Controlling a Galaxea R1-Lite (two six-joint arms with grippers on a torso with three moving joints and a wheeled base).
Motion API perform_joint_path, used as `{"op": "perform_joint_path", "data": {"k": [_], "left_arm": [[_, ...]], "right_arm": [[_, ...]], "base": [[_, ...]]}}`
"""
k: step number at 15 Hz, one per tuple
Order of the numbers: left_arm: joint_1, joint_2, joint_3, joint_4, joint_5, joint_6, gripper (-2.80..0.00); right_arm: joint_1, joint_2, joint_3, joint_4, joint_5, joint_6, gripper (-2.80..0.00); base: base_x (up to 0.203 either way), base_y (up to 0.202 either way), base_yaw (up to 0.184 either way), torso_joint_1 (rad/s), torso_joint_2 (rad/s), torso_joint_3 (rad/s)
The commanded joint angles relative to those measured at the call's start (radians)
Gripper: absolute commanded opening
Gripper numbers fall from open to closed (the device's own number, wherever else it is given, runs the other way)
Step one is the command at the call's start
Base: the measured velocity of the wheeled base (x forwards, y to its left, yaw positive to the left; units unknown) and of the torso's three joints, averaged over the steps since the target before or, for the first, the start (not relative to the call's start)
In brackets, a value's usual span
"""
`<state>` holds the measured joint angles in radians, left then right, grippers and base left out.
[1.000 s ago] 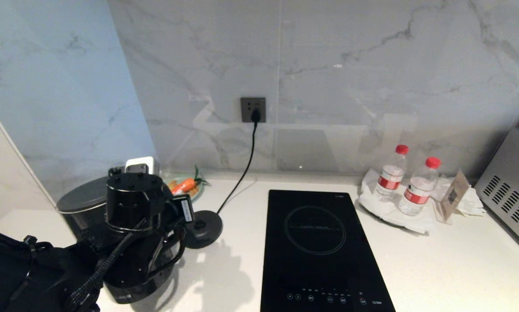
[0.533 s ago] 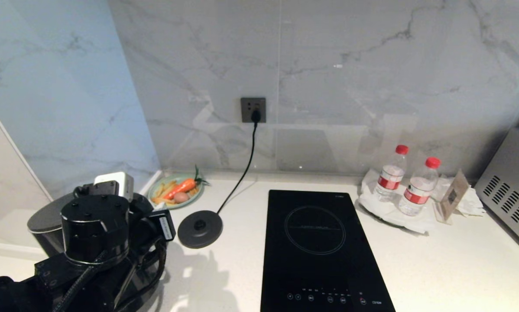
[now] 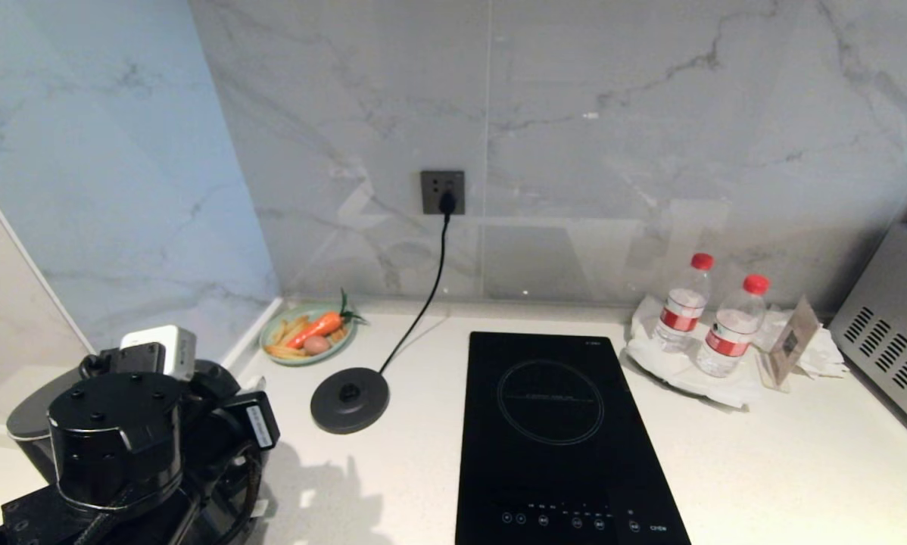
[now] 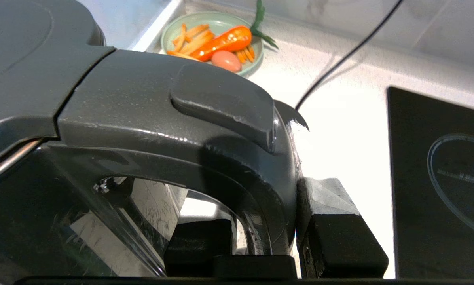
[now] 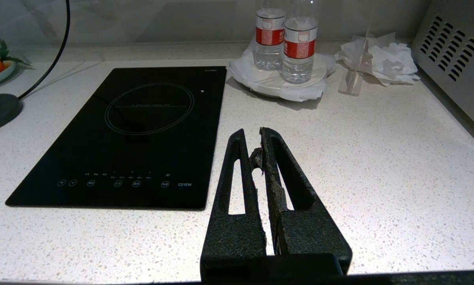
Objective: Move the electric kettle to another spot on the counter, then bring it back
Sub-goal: Place it by the sink
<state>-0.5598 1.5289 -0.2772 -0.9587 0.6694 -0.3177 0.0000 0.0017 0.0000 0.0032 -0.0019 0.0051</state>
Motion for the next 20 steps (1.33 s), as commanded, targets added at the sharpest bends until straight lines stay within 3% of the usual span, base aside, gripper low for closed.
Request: {"op": "perform_joint_path", "data": {"k": [1,7,20], "left_arm": [[0.001,-0.019,0.01,-0.006,0.003,-0.006,-2.8],[0.001,-0.006,0.01,-0.006,0.002,-0.015,-2.8],[0.003,-0.01,0.01,-0.006,0.006,-0.014,-2.8]], "right_arm": [[0.0,0.0,0.0,0.0,0.0,-0.003,-2.8],[0.0,0.0,0.0,0.0,0.0,-0.005,-2.8],[0.0,0.0,0.0,0.0,0.0,-0.005,-2.8]], "base": [[0.0,0.0,0.0,0.0,0.0,0.0],[0.002,-0.003,0.029,0.0,0.0,0.001],[-0.001,-0.008,0.173,0.002,0.0,0.003]]}}
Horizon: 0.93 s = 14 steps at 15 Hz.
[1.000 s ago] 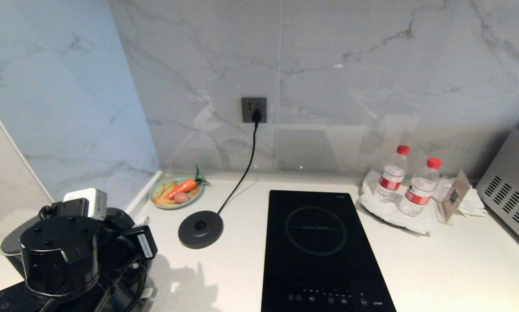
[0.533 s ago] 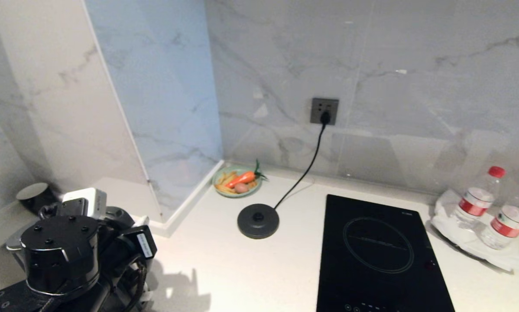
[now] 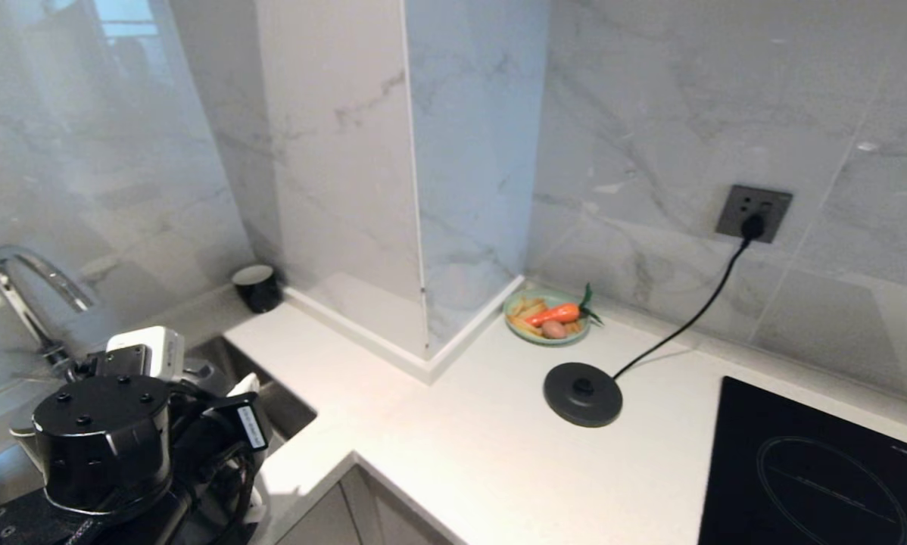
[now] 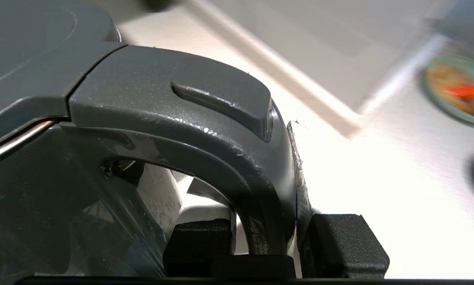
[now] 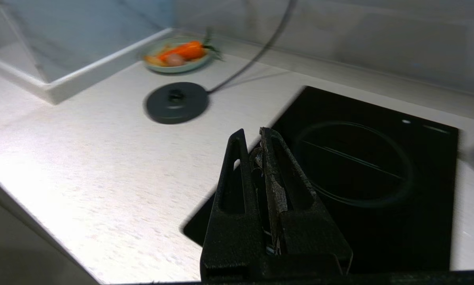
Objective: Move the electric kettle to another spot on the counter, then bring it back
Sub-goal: Place it by the sink
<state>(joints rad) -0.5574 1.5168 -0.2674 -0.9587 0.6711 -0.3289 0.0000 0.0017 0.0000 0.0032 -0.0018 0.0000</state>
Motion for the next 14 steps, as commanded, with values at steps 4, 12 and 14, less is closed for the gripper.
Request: {"op": "perform_joint_path", "data": {"k": [4,12,14], "left_arm": [[0.001,0.006,-0.001,-0.006,0.003,-0.002,-2.8],[0.002,0.039,-0.031,-0.005,0.003,-0.001,-2.8],[0.007,0.078,-0.055,-0.006,0.001,0.0,-2.8]], "right_arm": [[0.0,0.0,0.0,0.0,0.0,0.0,-2.8],[0.0,0.0,0.0,0.0,0.0,-0.003,-2.8],[0.0,0.0,0.0,0.0,0.001,-0.002,-2.8]], "base": [[-0.002,-0.008,0.175,0.0,0.0,0.001],[-0.001,-0.007,0.17,0.001,0.0,0.003],[-0.004,-0.005,0.079,0.002,0.0,0.002]]}}
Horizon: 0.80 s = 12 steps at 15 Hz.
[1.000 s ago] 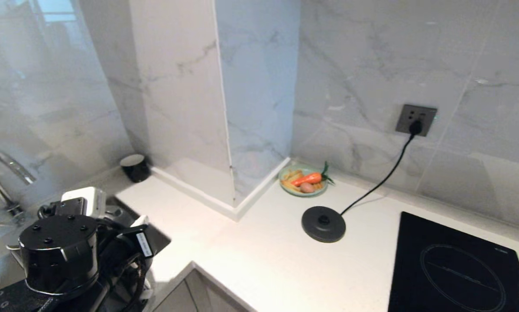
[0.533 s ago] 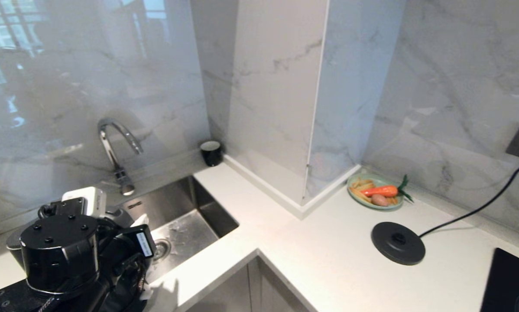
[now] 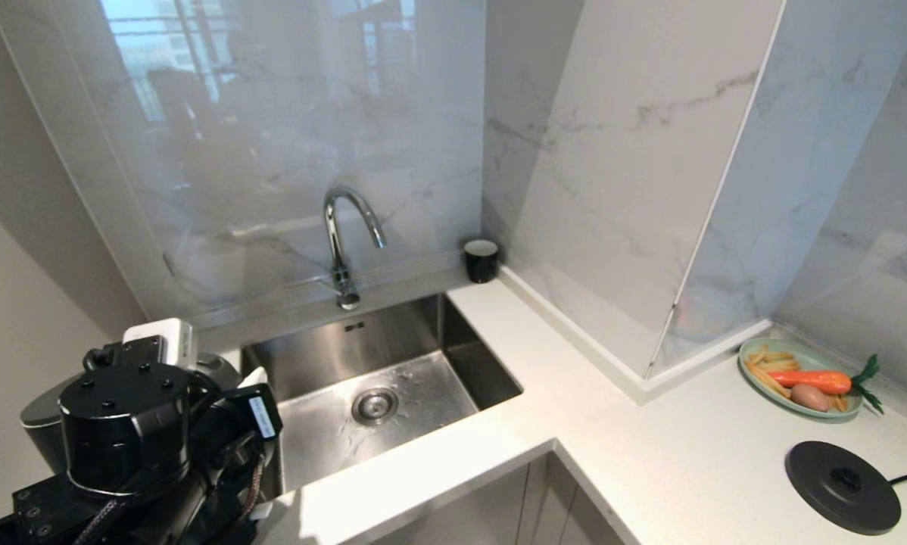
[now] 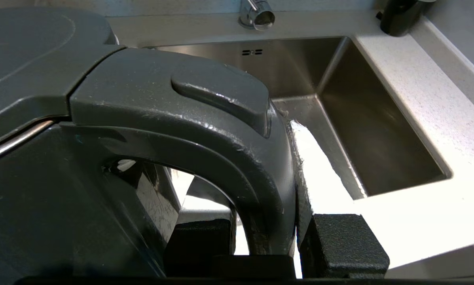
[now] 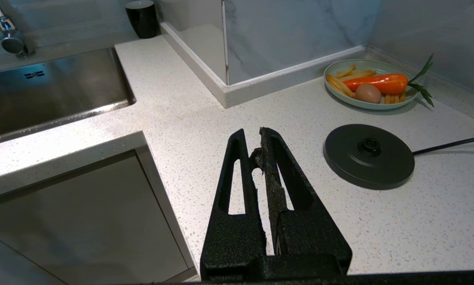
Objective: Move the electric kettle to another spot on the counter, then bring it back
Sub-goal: Place it by the sink
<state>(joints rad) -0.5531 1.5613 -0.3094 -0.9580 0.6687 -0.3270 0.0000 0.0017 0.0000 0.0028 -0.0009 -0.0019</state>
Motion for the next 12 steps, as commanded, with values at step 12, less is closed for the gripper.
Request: {"op": "perform_joint_path", "data": {"k": [12], "left_arm": [[0.278,0.439,-0.124,-0.411,0.004,0.131,-2.8]], "right_arm": [[0.0,0.0,0.0,0.002,0.0,0.0,-2.8]], "base": [[0.0,0.0,0.0,0.0,0.0,0.0]]}}
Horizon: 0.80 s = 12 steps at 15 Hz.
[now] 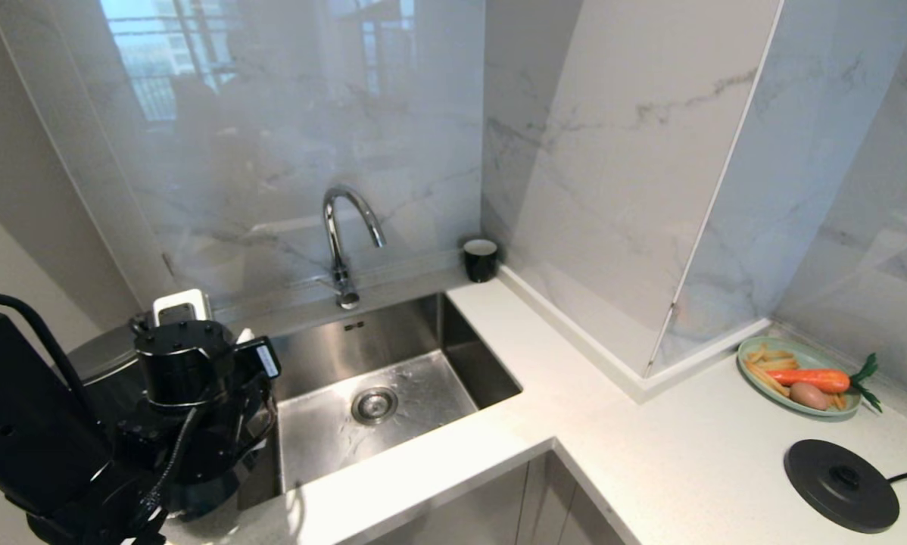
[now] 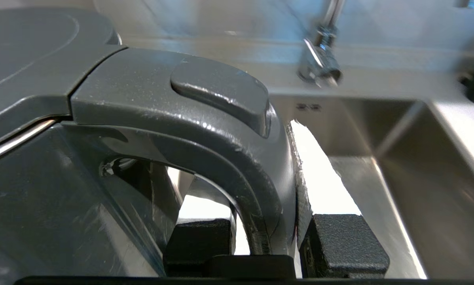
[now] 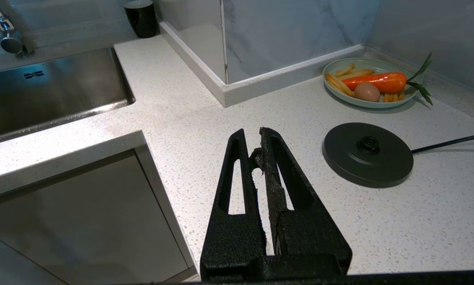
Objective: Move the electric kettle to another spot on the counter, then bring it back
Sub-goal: Place it by the sink
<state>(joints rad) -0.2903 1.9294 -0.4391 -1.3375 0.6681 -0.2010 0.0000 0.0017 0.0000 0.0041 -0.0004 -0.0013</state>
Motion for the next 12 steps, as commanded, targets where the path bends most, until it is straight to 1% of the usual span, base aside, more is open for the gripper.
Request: {"op": "perform_joint_path", "data": {"k": [1,3,7,9,12], "left_arm": [[0.018,0.087,0.013,-0.06,0.003,0.016,-2.8],[0.025,0.126,0.016,-0.095,0.004,0.032,-2.8],[0.046,0.221,0.053,-0.187,0.004,0.035,-2.8],[0.048,0.26,0.081,-0.192,0.004,0.033,-2.8],[0.062,0.267,0.083,-0.192,0.004,0.031,-2.8]], "right_arm": [[0.0,0.0,0.0,0.0,-0.001,0.0,-2.8],[0.0,0.0,0.0,0.0,0.0,0.0,-2.8],[0.0,0.0,0.0,0.0,-0.001,0.0,-2.8],[0.0,0.0,0.0,0.0,-0.001,0.0,-2.8],[0.0,0.0,0.0,0.0,0.0,0.0,-2.8]], "base": [[0.0,0.0,0.0,0.0,0.0,0.0],[0.0,0.0,0.0,0.0,0.0,0.0],[0.0,0.0,0.0,0.0,0.0,0.0],[0.0,0.0,0.0,0.0,0.0,0.0],[0.0,0.0,0.0,0.0,0.0,0.0]]}}
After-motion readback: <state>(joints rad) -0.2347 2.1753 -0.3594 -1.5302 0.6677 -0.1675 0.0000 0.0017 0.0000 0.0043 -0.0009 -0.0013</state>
